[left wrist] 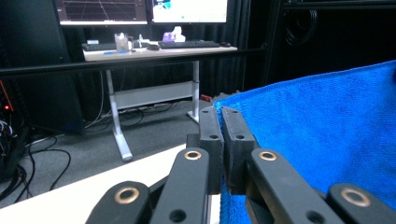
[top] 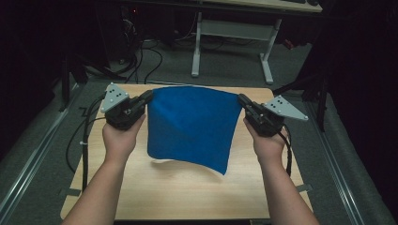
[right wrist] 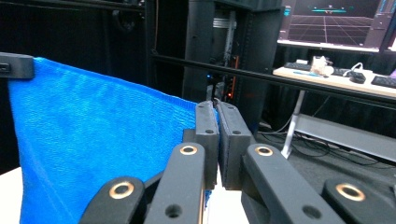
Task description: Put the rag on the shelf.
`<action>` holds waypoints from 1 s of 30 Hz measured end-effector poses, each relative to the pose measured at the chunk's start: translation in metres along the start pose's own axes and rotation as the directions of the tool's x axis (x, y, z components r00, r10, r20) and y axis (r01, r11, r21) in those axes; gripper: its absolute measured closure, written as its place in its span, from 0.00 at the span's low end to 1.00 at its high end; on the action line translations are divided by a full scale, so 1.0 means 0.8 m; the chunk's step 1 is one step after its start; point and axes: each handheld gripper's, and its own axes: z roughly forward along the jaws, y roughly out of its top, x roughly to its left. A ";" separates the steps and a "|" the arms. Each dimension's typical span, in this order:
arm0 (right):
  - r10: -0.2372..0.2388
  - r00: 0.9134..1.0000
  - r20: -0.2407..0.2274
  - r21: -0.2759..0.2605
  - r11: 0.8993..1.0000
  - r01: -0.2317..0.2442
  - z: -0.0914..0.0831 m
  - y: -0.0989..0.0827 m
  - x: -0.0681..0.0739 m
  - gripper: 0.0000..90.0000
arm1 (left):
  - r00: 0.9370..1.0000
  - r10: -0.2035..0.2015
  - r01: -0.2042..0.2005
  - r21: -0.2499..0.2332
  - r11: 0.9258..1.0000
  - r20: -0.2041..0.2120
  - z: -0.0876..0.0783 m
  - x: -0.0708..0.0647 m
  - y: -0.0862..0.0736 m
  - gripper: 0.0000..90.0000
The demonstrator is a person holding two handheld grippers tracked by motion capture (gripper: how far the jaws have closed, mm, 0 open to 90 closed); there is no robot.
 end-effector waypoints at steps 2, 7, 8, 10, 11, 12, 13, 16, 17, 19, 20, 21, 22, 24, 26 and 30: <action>0.003 1.000 0.010 -0.002 1.000 -0.003 0.004 0.002 -0.006 0.99 | 1.000 0.001 -0.001 -0.002 1.000 0.009 0.007 0.003 0.002 0.98; 0.024 0.999 0.025 0.001 1.000 -0.024 0.014 0.006 -0.019 0.99 | 1.000 -0.019 0.019 0.005 1.000 0.010 0.024 0.016 0.001 0.98; 0.025 0.999 0.031 0.002 1.000 -0.025 0.016 0.006 -0.021 0.99 | 1.000 -0.023 0.023 0.010 1.000 0.008 0.027 0.019 0.001 0.98; 0.030 0.999 0.034 0.003 1.000 -0.030 0.021 0.008 -0.026 0.99 | 1.000 -0.024 0.024 0.014 1.000 0.004 0.032 0.024 0.001 0.98; 0.033 0.999 0.036 0.000 0.999 -0.033 0.023 0.008 -0.028 0.99 | 1.000 -0.020 0.020 0.016 1.000 0.003 0.035 0.025 0.001 0.98; 0.038 0.999 0.036 0.001 0.999 -0.038 0.025 0.009 -0.031 0.99 | 1.000 -0.012 0.012 0.017 1.000 -0.001 0.037 0.027 0.002 0.98; 0.040 0.998 0.040 -0.002 0.999 -0.040 0.027 0.011 -0.032 0.99 | 1.000 -0.007 0.007 0.022 1.000 0.002 0.040 0.029 0.003 0.98; 0.038 0.998 0.046 -0.008 0.999 -0.038 0.035 0.016 -0.039 0.99 | 1.000 0.023 -0.023 0.033 0.999 -0.008 0.048 0.033 0.010 0.98; 0.039 0.998 0.048 -0.007 0.999 -0.038 0.037 0.018 -0.041 0.99 | 0.999 0.031 -0.030 0.034 0.999 -0.014 0.051 0.034 0.013 0.98; 0.028 0.998 0.053 -0.011 1.000 -0.028 0.043 0.024 -0.044 0.99 | 0.998 0.048 -0.047 0.033 0.998 -0.028 0.056 0.036 0.018 0.98; 0.020 0.998 0.057 -0.015 1.000 -0.019 0.045 0.027 -0.046 0.99 | 0.998 0.057 -0.056 0.036 0.998 -0.034 0.060 0.036 0.021 0.98; 0.018 0.998 0.063 -0.017 1.000 -0.017 0.048 0.031 -0.047 0.99 | 0.997 0.069 -0.068 0.036 0.997 -0.042 0.063 0.037 0.024 0.98; 0.016 0.998 0.064 -0.024 1.000 -0.015 0.050 0.034 -0.049 0.99 | 0.996 0.078 -0.076 0.035 0.996 -0.049 0.066 0.038 0.026 0.98; 0.016 0.998 0.066 -0.036 0.999 -0.014 0.055 0.039 -0.053 0.99 | 0.995 0.085 -0.083 0.035 0.996 -0.059 0.074 0.040 0.031 0.98; 0.018 0.997 0.070 -0.044 0.999 -0.015 0.061 0.043 -0.056 0.99 | 0.992 0.102 -0.101 0.027 0.995 -0.068 0.081 0.042 0.034 0.98; 0.005 0.997 0.078 -0.038 0.999 -0.002 0.073 0.048 -0.066 0.99 | 0.992 0.094 -0.092 0.029 0.995 -0.089 0.094 0.051 0.038 0.98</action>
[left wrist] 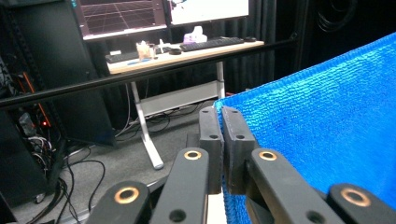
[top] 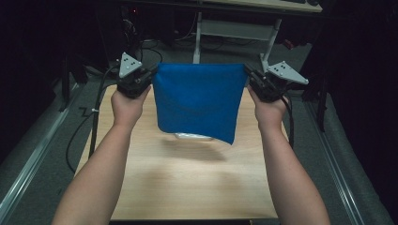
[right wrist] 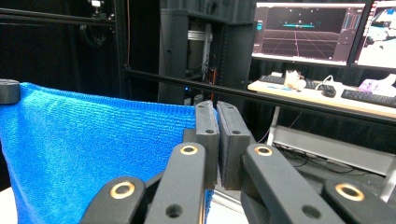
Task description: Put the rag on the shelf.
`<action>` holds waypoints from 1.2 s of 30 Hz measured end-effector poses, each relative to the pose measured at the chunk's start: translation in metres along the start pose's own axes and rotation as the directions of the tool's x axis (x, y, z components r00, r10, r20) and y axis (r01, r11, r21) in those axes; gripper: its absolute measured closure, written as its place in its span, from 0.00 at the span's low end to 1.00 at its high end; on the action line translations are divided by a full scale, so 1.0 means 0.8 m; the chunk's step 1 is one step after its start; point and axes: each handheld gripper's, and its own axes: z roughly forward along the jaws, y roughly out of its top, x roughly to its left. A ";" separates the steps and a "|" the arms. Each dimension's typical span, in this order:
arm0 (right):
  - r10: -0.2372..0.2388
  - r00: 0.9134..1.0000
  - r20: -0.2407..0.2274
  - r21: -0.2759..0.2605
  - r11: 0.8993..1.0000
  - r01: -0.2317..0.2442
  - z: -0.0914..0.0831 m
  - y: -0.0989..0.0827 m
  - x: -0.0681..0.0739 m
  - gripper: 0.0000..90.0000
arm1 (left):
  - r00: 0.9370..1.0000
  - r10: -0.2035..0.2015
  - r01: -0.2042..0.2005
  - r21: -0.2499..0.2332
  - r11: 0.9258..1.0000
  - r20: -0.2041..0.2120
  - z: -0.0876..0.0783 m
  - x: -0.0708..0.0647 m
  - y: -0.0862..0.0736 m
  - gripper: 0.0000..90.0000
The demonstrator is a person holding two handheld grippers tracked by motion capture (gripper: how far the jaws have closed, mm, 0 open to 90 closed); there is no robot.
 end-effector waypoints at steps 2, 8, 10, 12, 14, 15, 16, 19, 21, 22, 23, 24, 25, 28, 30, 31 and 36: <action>0.004 1.000 0.001 0.002 1.000 -0.004 0.007 0.001 -0.003 0.99 | 1.000 -0.001 0.001 -0.008 1.000 -0.011 0.005 0.002 0.002 0.98; -0.033 0.999 0.017 0.023 0.999 0.033 0.031 0.001 -0.010 0.99 | 0.999 -0.021 0.022 0.018 1.000 -0.029 0.025 0.015 0.001 0.98; -0.042 0.999 0.017 0.038 0.998 0.041 0.039 0.001 -0.012 0.99 | 0.999 -0.020 0.021 0.022 1.000 -0.040 0.032 0.018 -0.003 0.98; -0.054 0.998 0.018 0.056 0.997 0.052 0.047 0.000 -0.012 0.99 | 0.998 -0.030 0.032 0.040 0.999 -0.048 0.041 0.021 -0.008 0.98; -0.042 0.999 0.014 0.065 0.997 0.041 0.054 -0.001 -0.012 0.99 | 0.998 -0.042 0.045 0.079 0.996 -0.043 0.050 0.025 -0.018 0.98; -0.059 0.998 0.021 0.073 0.996 0.057 0.058 -0.003 -0.011 0.99 | 0.998 -0.043 0.047 0.103 0.994 -0.039 0.054 0.026 -0.024 0.98; -0.078 0.996 0.031 0.087 0.993 0.075 0.062 -0.006 -0.010 0.99 | 0.998 -0.040 0.045 0.117 0.992 -0.045 0.058 0.027 -0.030 0.98; -0.086 0.996 0.033 0.136 0.987 0.081 0.072 -0.019 -0.008 0.99 | 0.997 -0.066 0.072 0.144 0.987 -0.044 0.067 0.029 -0.046 0.98; -0.080 0.996 0.033 0.157 0.985 0.074 0.078 -0.028 -0.011 0.99 | 0.997 -0.073 0.078 0.165 0.983 -0.037 0.072 0.029 -0.056 0.98; -0.079 0.996 0.029 0.169 0.983 0.073 0.079 -0.033 -0.012 0.99 | 0.997 -0.065 0.070 0.178 0.981 -0.036 0.074 0.028 -0.061 0.98; -0.078 0.997 0.025 0.179 0.981 0.073 0.081 -0.038 -0.013 0.99 | 0.997 -0.064 0.068 0.184 0.980 -0.031 0.076 0.027 -0.065 0.98; -0.079 0.997 0.022 0.192 0.979 0.074 0.082 -0.044 -0.015 0.99 | 0.997 -0.073 0.076 0.189 0.979 -0.023 0.077 0.028 -0.069 0.98; -0.078 0.997 0.022 0.201 0.977 0.072 0.084 -0.049 -0.016 0.99 | 0.996 -0.083 0.085 0.195 0.977 -0.014 0.078 0.028 -0.074 0.98; -0.072 0.997 0.023 0.242 0.968 0.065 0.086 -0.064 -0.020 0.99 | 0.996 -0.088 0.086 0.227 0.970 -0.001 0.083 0.026 -0.087 0.97; -0.079 0.997 0.026 0.261 0.963 0.070 0.088 -0.073 -0.019 0.99 | 0.996 -0.087 0.083 0.244 0.966 0.004 0.085 0.023 -0.097 0.97; -0.086 0.996 0.022 0.271 0.959 0.077 0.089 -0.077 -0.019 0.99 | 0.996 -0.088 0.084 0.253 0.964 0.005 0.086 0.022 -0.102 0.97; -0.078 0.997 0.001 0.308 0.949 0.074 0.090 -0.096 -0.018 0.99 | 0.993 -0.119 0.108 0.295 0.949 0.021 0.084 0.020 -0.127 0.97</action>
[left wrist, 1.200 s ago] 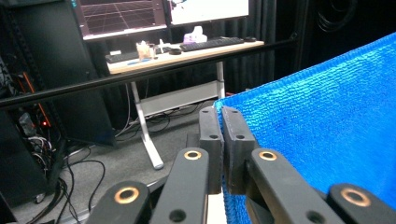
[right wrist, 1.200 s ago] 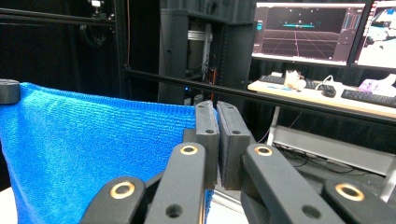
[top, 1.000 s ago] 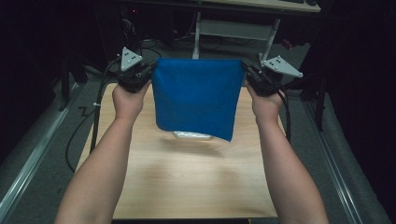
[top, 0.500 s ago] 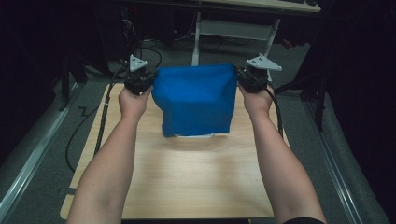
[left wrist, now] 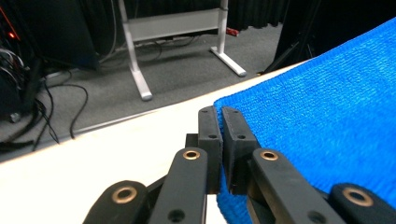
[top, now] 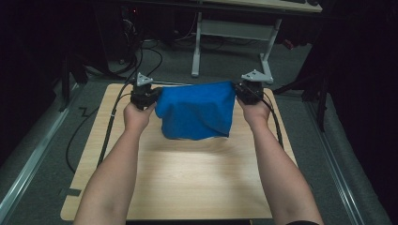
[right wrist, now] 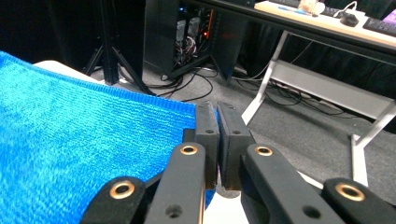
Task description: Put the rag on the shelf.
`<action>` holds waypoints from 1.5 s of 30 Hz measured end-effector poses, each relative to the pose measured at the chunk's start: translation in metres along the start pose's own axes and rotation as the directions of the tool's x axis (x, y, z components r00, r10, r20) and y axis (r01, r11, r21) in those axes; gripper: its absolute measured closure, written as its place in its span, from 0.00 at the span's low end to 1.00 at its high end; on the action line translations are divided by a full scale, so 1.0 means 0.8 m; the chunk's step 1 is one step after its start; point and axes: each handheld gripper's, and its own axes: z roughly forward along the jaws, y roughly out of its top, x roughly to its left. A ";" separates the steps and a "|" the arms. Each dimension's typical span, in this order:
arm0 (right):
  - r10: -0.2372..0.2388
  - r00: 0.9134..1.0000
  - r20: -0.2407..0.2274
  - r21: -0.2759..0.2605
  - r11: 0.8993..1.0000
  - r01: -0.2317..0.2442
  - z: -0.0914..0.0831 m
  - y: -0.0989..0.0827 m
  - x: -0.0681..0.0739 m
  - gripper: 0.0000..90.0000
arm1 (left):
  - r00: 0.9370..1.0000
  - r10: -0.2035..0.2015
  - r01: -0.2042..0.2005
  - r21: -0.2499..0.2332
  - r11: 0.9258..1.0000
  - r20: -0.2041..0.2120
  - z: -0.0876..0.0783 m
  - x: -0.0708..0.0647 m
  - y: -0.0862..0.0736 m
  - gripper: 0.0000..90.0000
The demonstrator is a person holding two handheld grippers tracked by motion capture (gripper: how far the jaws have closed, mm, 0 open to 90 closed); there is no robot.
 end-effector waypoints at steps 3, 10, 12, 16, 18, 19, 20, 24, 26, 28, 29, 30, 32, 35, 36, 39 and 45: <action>0.001 1.000 -0.005 0.011 1.000 -0.001 0.001 -0.010 0.003 0.99 | 1.000 0.001 -0.001 -0.003 1.000 0.008 0.001 -0.003 -0.011 0.97; 0.031 0.999 -0.019 0.059 0.998 -0.030 0.009 -0.047 0.007 0.99 | 0.999 -0.033 0.032 0.028 0.999 0.042 0.010 -0.006 -0.043 0.97; 0.039 0.999 -0.023 0.072 0.997 -0.037 0.012 -0.058 0.008 0.99 | 0.997 -0.050 0.048 0.029 0.998 0.057 0.012 -0.007 -0.051 0.97; 0.066 0.997 -0.040 0.089 0.994 -0.063 0.017 -0.076 0.012 0.99 | 0.995 -0.062 0.059 0.037 0.998 0.084 0.016 -0.010 -0.063 0.97; 0.070 0.996 -0.047 0.094 0.993 -0.065 0.018 -0.083 0.014 0.99 | 0.993 -0.075 0.072 0.033 0.997 0.096 0.018 -0.012 -0.067 0.97; 0.077 0.996 -0.052 0.100 0.992 -0.071 0.020 -0.087 0.016 0.99 | 0.992 -0.080 0.076 0.038 0.996 0.103 0.018 -0.012 -0.069 0.97; 0.074 0.995 -0.059 0.105 0.992 -0.068 0.021 -0.090 0.017 0.99 | 0.990 -0.083 0.078 0.045 0.996 0.110 0.020 -0.012 -0.071 0.97; 0.083 0.994 -0.066 0.118 0.990 -0.075 0.025 -0.102 0.025 0.99 | 0.989 -0.071 0.063 0.064 0.996 0.130 0.025 -0.019 -0.076 0.97; 0.083 0.994 -0.072 0.125 0.989 -0.074 0.027 -0.108 0.028 0.99 | 0.988 -0.074 0.065 0.075 0.995 0.135 0.028 -0.021 -0.079 0.97; 0.085 0.993 -0.076 0.136 0.988 -0.074 0.029 -0.112 0.031 0.99 | 0.987 -0.082 0.071 0.079 0.994 0.135 0.030 -0.023 -0.082 0.97; 0.086 0.993 -0.077 0.139 0.987 -0.075 0.030 -0.114 0.033 0.99 | 0.987 -0.086 0.076 0.076 0.994 0.137 0.031 -0.023 -0.084 0.97; 0.083 0.993 -0.079 0.142 0.987 -0.071 0.030 -0.115 0.034 0.99 | 0.986 -0.095 0.085 0.078 0.993 0.139 0.031 -0.022 -0.086 0.97; 0.080 0.993 -0.082 0.147 0.987 -0.067 0.031 -0.118 0.036 0.99 | 0.983 -0.115 0.104 0.082 0.991 0.142 0.033 -0.021 -0.092 0.97; 0.080 0.993 -0.082 0.145 0.987 -0.067 0.031 -0.122 0.038 0.99 | 0.980 -0.137 0.125 0.090 0.988 0.145 0.035 -0.019 -0.099 0.96; 0.083 0.993 -0.081 0.144 0.987 -0.071 0.031 -0.125 0.038 0.99 | 0.979 -0.142 0.129 0.094 0.987 0.146 0.036 -0.019 -0.101 0.96; 0.092 0.993 -0.080 0.153 0.985 -0.079 0.031 -0.132 0.037 0.99 | 0.976 -0.156 0.142 0.098 0.985 0.151 0.039 -0.019 -0.105 0.96; 0.095 0.992 -0.078 0.165 0.983 -0.081 0.030 -0.139 0.037 0.99 | 0.974 -0.171 0.156 0.106 0.982 0.152 0.042 -0.018 -0.107 0.95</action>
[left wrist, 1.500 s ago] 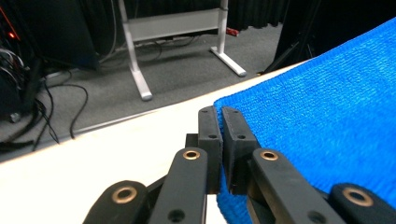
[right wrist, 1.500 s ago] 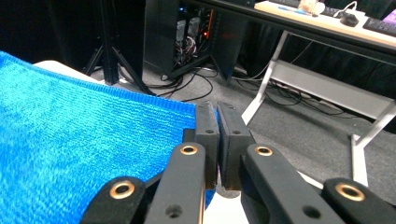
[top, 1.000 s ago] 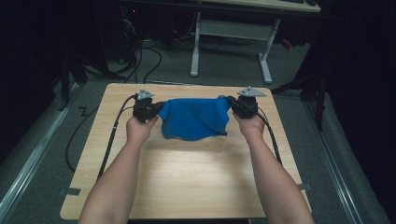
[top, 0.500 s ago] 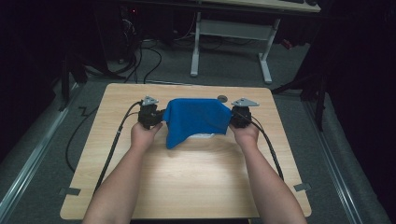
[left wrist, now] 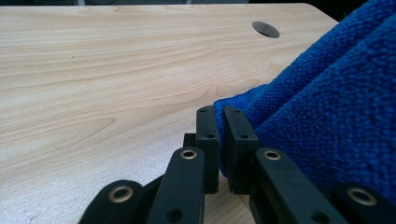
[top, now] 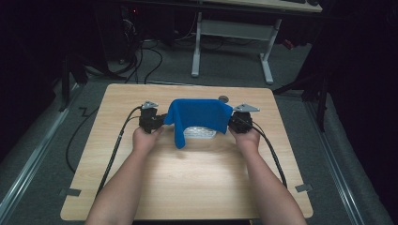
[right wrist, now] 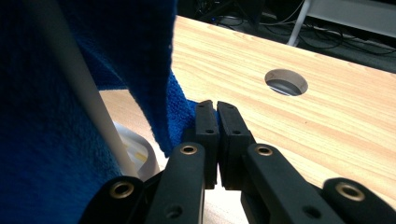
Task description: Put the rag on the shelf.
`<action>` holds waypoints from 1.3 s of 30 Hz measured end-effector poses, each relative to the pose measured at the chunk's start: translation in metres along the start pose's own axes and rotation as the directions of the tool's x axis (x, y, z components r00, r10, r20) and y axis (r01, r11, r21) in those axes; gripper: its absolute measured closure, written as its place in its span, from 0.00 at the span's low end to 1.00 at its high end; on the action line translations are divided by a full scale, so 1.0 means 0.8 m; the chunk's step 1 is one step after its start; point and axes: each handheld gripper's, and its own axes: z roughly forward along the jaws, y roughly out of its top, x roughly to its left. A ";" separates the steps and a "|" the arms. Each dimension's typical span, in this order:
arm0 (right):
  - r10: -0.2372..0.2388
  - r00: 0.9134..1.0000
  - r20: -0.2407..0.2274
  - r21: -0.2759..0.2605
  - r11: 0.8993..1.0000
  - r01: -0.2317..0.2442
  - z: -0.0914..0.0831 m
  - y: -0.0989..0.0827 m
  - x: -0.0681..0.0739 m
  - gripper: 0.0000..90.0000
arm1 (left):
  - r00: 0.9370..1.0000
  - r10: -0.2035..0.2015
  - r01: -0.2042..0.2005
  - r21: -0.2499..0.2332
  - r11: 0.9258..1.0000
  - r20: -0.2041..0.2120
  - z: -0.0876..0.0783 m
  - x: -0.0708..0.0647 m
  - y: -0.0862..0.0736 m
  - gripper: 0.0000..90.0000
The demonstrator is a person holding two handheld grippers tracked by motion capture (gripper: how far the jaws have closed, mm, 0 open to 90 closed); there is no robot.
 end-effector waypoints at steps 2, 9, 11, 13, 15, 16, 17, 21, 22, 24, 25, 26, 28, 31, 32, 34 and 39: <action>-0.001 1.000 0.002 0.000 1.000 0.001 0.000 -0.001 0.000 0.99 | 1.000 -0.006 0.006 0.005 1.000 0.001 0.001 0.001 -0.001 0.95; 0.003 1.000 0.001 0.008 1.000 -0.003 0.001 -0.005 0.002 0.98 | 1.000 -0.019 0.019 0.019 1.000 0.007 0.004 0.003 -0.003 0.93; 0.006 1.000 0.004 0.001 1.000 -0.006 0.000 -0.007 0.001 0.98 | 1.000 -0.017 0.017 0.032 0.999 0.006 0.005 0.003 -0.005 0.92; 0.014 1.000 0.005 0.000 1.000 -0.014 0.000 -0.010 -0.001 0.98 | 1.000 -0.023 0.023 0.033 0.999 0.003 0.005 0.004 -0.006 0.90; 0.030 1.000 -0.003 0.004 1.000 -0.030 -0.001 -0.012 -0.003 0.96 | 1.000 -0.029 0.030 0.029 0.999 -0.010 0.004 0.005 -0.008 0.84; 0.029 1.000 -0.008 0.005 1.000 -0.029 -0.002 -0.013 -0.004 0.94 | 0.999 -0.028 0.029 0.029 0.999 -0.023 0.002 0.006 -0.008 0.80; 0.033 0.999 -0.008 0.007 0.999 -0.033 -0.003 -0.013 -0.004 0.91 | 0.999 -0.032 0.033 0.025 0.999 -0.035 0.000 0.007 -0.009 0.76; 0.043 0.999 0.008 0.001 0.999 -0.043 -0.010 -0.010 -0.009 0.81 | 0.996 -0.041 0.040 -0.019 0.999 -0.075 -0.014 0.012 -0.010 0.63; 0.044 0.999 0.015 -0.001 0.999 -0.044 -0.012 -0.009 -0.010 0.78 | 0.996 -0.041 0.039 -0.032 0.999 -0.085 -0.020 0.014 -0.010 0.61; 0.061 0.998 0.021 -0.011 0.998 -0.061 -0.016 -0.007 -0.014 0.75 | 0.995 -0.039 0.035 -0.042 0.999 -0.093 -0.028 0.015 -0.009 0.60; 0.064 0.998 0.023 -0.014 0.998 -0.063 -0.018 -0.006 -0.015 0.74 | 0.995 -0.030 0.026 -0.046 0.999 -0.096 -0.032 0.016 -0.008 0.59; 0.064 0.998 0.027 -0.017 0.998 -0.064 -0.020 -0.005 -0.016 0.73 | 0.995 -0.023 0.018 -0.046 0.999 -0.099 -0.036 0.016 -0.007 0.59; 0.061 0.998 0.034 -0.020 0.998 -0.060 -0.024 -0.003 -0.018 0.71 | 0.994 -0.008 0.003 -0.050 0.999 -0.112 -0.043 0.015 -0.006 0.57; 0.048 0.998 0.045 -0.032 0.998 -0.047 -0.033 0.001 -0.019 0.68 | 0.991 0.005 -0.013 -0.060 0.998 -0.135 -0.054 0.014 -0.005 0.57; 0.051 0.997 0.049 -0.034 0.998 -0.050 -0.036 0.002 -0.019 0.68 | 0.990 0.005 -0.014 -0.065 0.998 -0.140 -0.058 0.014 -0.005 0.57; 0.044 0.997 0.057 -0.040 0.998 -0.042 -0.042 0.004 -0.021 0.66 | 0.989 0.008 -0.018 -0.064 0.998 -0.148 -0.064 0.015 -0.005 0.56; 0.050 0.996 0.067 -0.052 0.998 -0.046 -0.058 0.007 -0.025 0.66 | 0.983 0.027 -0.040 -0.071 0.997 -0.180 -0.082 0.016 -0.005 0.56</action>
